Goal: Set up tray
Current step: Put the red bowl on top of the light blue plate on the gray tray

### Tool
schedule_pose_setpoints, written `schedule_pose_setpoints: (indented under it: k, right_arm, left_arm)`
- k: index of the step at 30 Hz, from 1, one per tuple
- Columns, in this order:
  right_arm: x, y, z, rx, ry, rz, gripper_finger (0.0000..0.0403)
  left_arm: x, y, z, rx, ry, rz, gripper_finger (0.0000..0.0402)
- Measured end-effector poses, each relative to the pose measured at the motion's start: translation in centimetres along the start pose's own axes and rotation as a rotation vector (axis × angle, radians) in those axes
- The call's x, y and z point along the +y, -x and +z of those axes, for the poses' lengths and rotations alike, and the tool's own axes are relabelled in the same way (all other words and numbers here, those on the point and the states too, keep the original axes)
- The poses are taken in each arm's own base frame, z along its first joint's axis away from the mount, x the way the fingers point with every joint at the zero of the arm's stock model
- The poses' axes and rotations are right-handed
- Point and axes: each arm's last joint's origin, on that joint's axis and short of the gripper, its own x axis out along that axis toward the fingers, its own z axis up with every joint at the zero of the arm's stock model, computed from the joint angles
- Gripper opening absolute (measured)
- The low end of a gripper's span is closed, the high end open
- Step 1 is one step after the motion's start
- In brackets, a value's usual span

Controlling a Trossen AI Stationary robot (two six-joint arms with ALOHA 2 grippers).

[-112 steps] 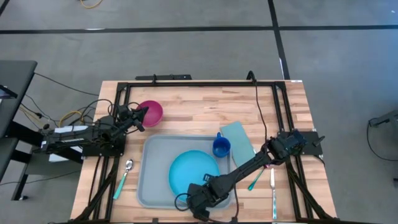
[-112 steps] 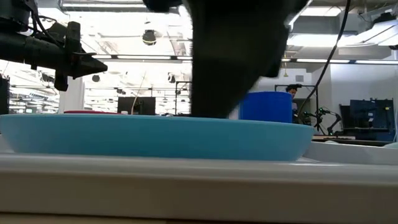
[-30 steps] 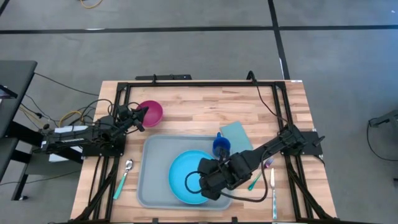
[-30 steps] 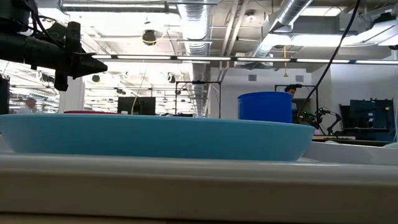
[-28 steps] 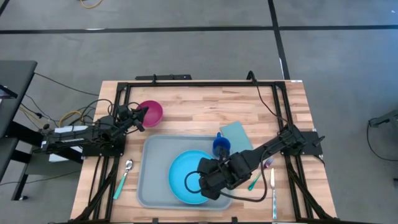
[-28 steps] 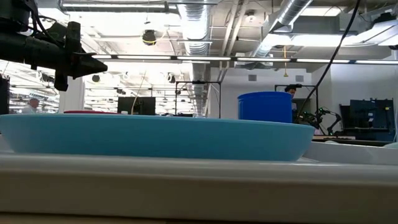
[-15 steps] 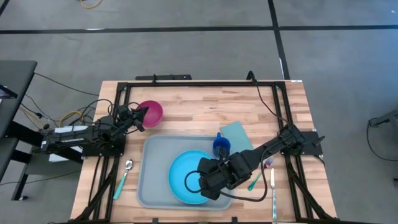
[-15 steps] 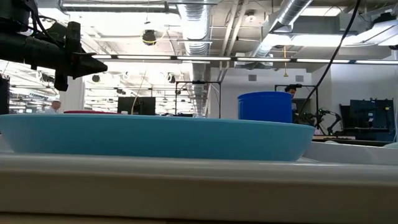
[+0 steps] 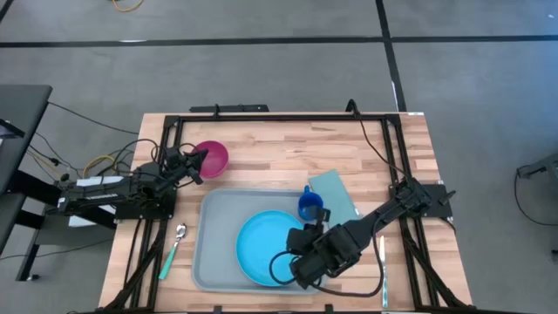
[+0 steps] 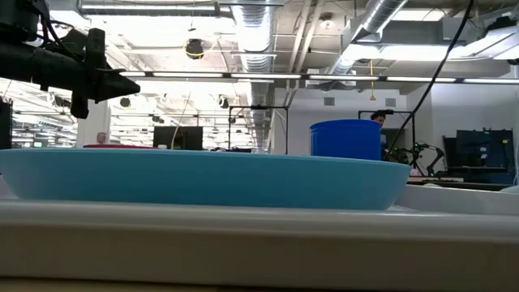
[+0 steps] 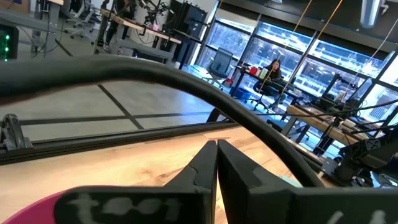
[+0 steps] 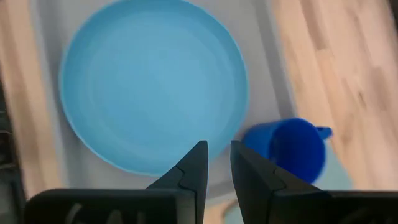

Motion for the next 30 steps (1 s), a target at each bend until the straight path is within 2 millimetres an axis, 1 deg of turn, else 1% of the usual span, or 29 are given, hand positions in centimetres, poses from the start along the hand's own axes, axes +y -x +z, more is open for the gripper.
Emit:
schedule_pose_setpoints:
  k: [4, 8, 13, 15, 18, 22, 24, 26, 28, 30]
  right_arm:
    - [-0.3, 0.0, -0.4, 0.032, 0.024, -0.033, 0.0064]
    - [-0.6, 0.0, -0.4, 0.021, 0.041, -0.081, 0.0064]
    - [-1.0, 0.6, -0.4, -0.006, 0.070, -0.094, 0.0064]
    - [-1.1, 1.1, -0.5, -0.027, 0.080, -0.101, 0.0064]
    - [-2.1, 2.9, -0.8, -0.061, 0.083, -0.074, 0.0064]
    - [-3.7, 6.2, -1.5, -0.122, 0.098, -0.021, 0.0064]
    - [-5.0, 8.3, -2.1, -0.169, 0.094, 0.007, 0.0064]
    - [-6.1, 10.2, -2.9, -0.229, 0.084, 0.016, 0.0064]
    - [-7.0, 11.5, -3.9, -0.286, 0.079, -0.013, 0.0064]
    - [-7.6, 12.0, -5.0, -0.308, 0.074, -0.031, 0.0064]
  left_arm:
    - [0.0, 0.0, 0.0, 0.000, 0.000, 0.001, 0.0000]
    - [0.0, 0.0, 0.1, -0.020, 0.013, 0.012, 0.0000]
    - [-0.3, 0.0, 0.8, -0.091, 0.080, -0.017, 0.0000]
    - [-0.3, 0.1, 1.0, -0.107, 0.076, -0.026, 0.0000]
    - [-0.5, 0.1, 1.1, -0.100, 0.032, -0.073, 0.0000]
    - [-1.0, 0.3, 2.1, -0.097, -0.054, -0.131, 0.0000]
    - [-1.3, 0.5, 2.9, -0.086, -0.064, -0.140, 0.0000]
    - [-1.6, 0.8, 3.9, -0.059, -0.116, -0.155, 0.0001]
    - [-1.7, 1.2, 4.8, -0.005, -0.219, -0.161, 0.0007]
    - [-1.8, 1.8, 5.9, 0.054, -0.274, -0.146, 0.0019]
